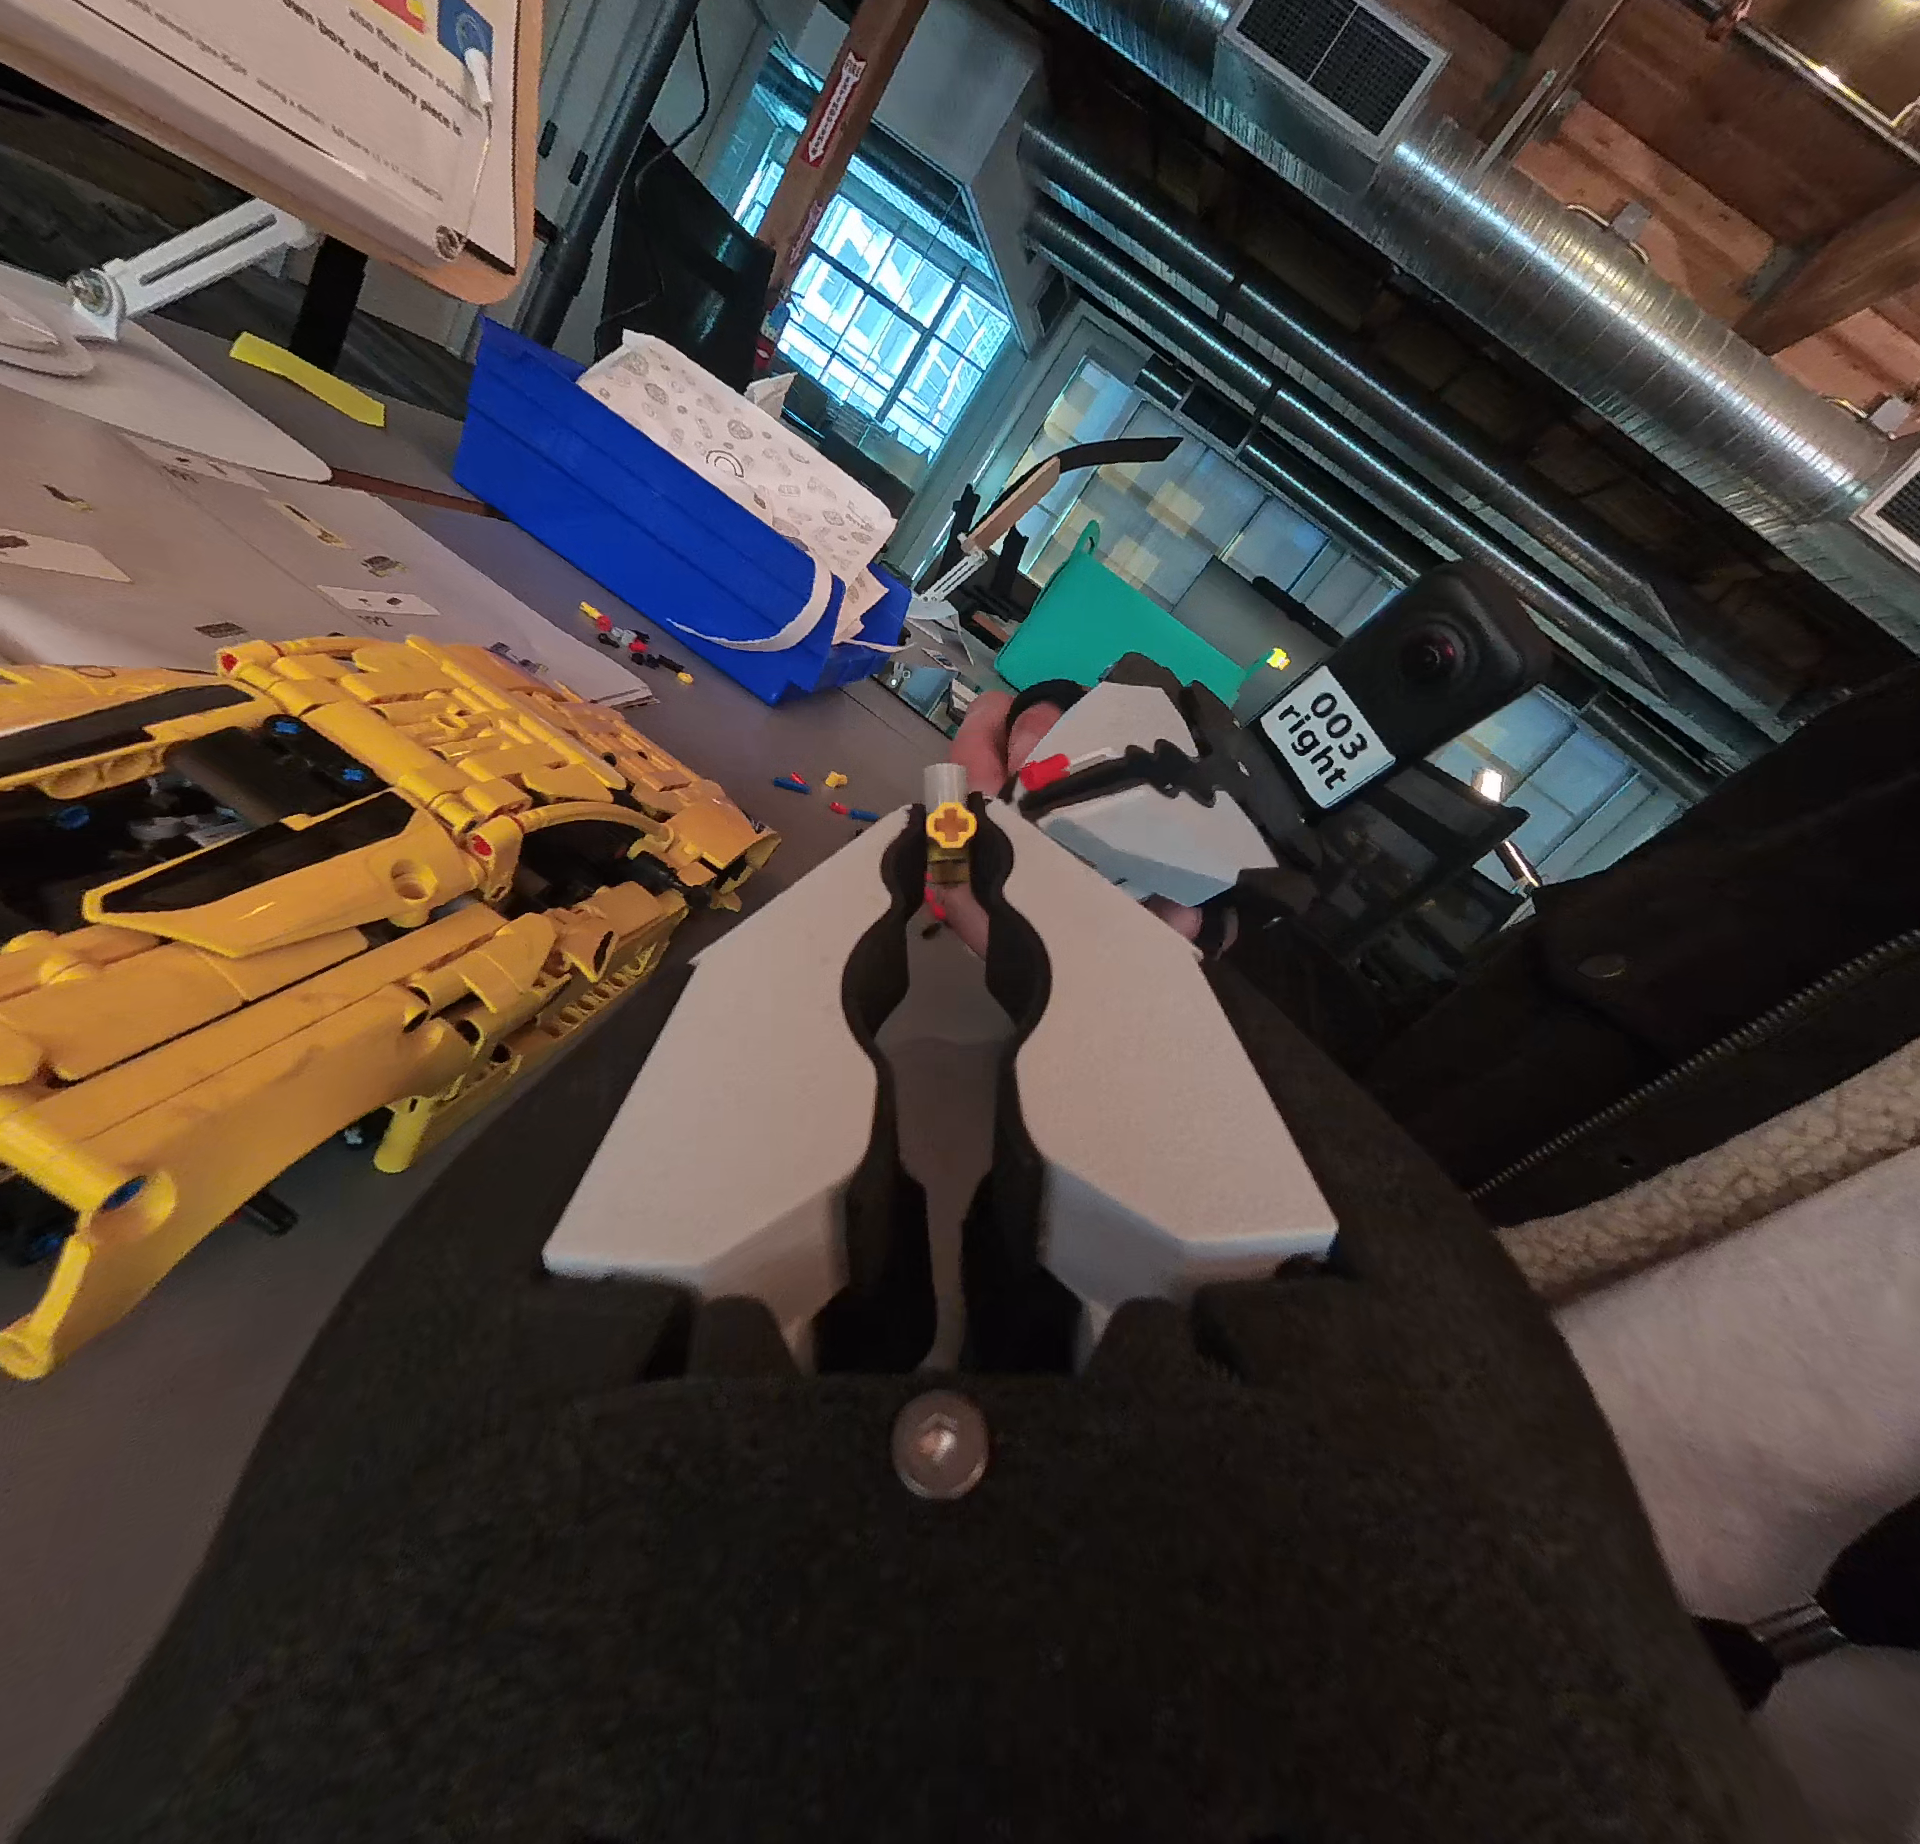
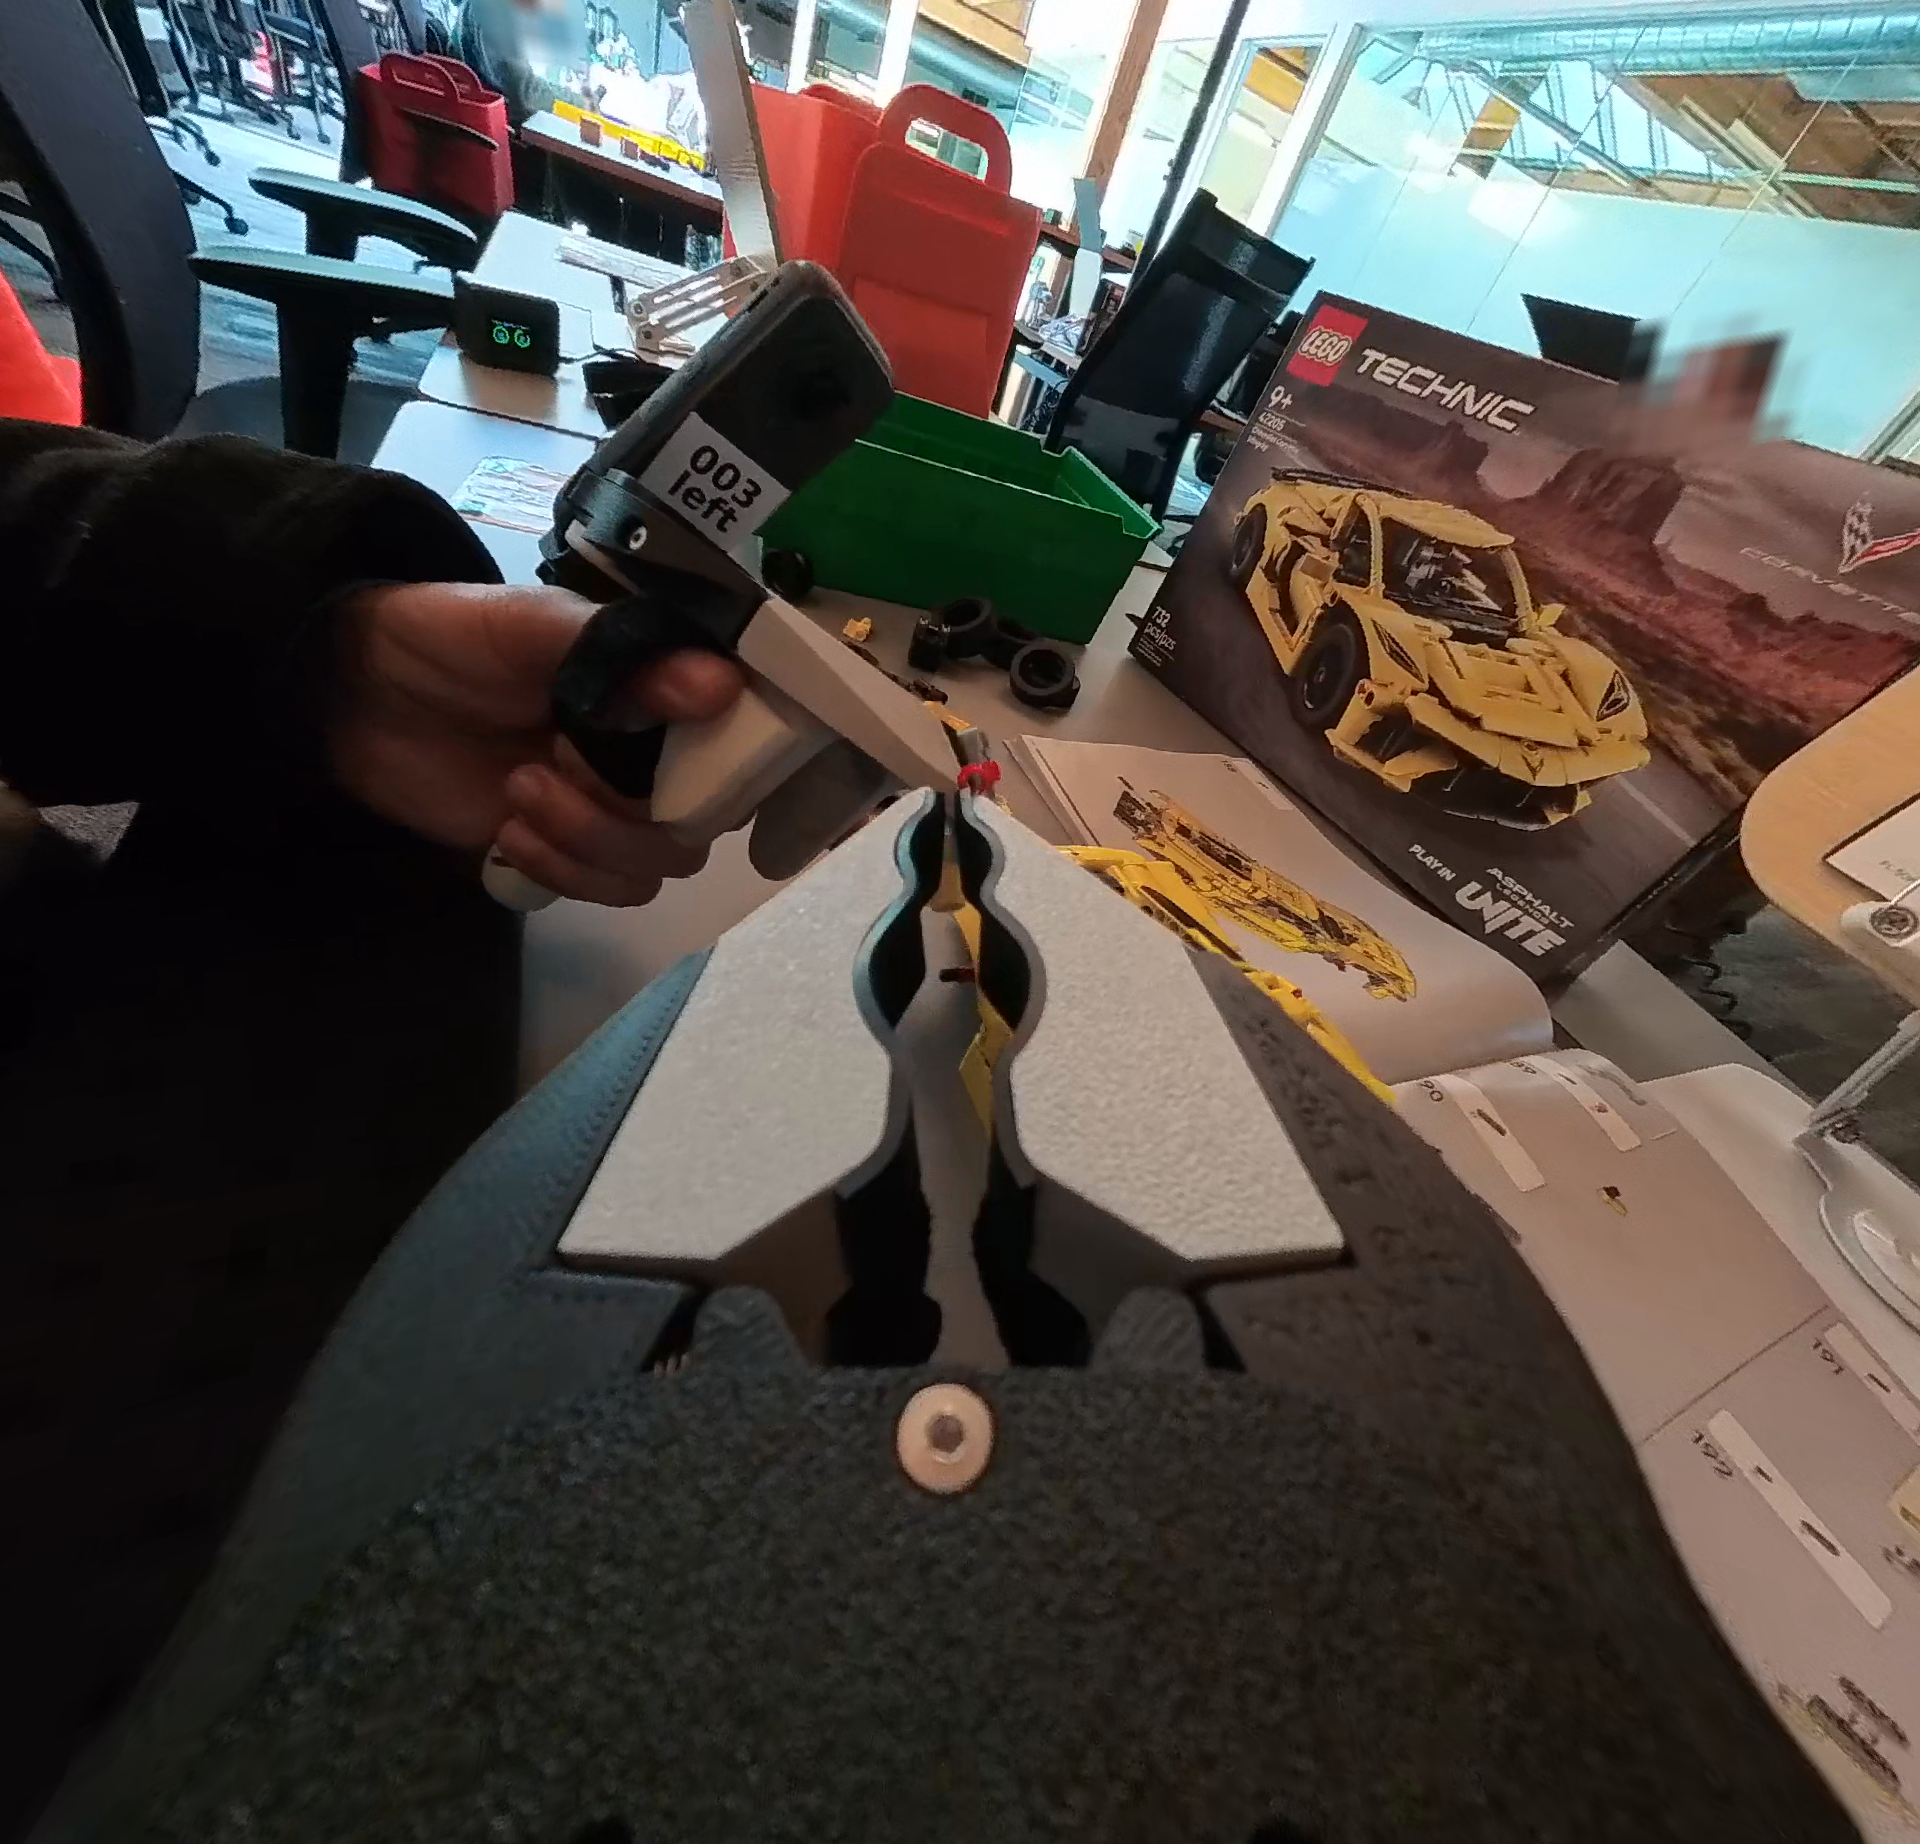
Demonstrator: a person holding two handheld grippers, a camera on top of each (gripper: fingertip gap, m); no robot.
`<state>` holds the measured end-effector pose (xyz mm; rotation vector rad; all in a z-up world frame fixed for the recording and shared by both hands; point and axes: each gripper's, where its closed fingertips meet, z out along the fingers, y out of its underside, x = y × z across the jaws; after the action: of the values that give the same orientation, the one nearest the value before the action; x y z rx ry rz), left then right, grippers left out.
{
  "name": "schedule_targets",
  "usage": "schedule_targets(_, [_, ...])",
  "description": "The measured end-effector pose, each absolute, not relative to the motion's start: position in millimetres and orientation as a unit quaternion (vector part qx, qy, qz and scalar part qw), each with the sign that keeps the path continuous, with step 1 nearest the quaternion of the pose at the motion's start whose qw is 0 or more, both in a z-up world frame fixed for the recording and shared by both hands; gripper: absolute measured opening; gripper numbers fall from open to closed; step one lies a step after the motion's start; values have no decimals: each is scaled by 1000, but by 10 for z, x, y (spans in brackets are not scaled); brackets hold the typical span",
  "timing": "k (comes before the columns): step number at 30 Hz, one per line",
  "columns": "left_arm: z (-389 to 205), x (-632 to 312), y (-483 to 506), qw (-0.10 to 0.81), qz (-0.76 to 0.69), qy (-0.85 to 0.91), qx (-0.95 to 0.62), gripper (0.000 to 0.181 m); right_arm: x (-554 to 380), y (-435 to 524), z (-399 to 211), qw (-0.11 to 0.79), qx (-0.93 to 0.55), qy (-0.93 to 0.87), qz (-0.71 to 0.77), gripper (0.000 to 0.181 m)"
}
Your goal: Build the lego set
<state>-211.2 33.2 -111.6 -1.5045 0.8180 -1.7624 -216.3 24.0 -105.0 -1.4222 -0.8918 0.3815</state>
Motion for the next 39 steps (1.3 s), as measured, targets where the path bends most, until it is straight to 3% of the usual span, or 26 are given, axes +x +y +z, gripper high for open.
schedule_targets(39, [-1271, -2010, 292, 398, -570, 390, -604, 7, -2144, 196, -1302, 596, -665, -394, 216, 2])
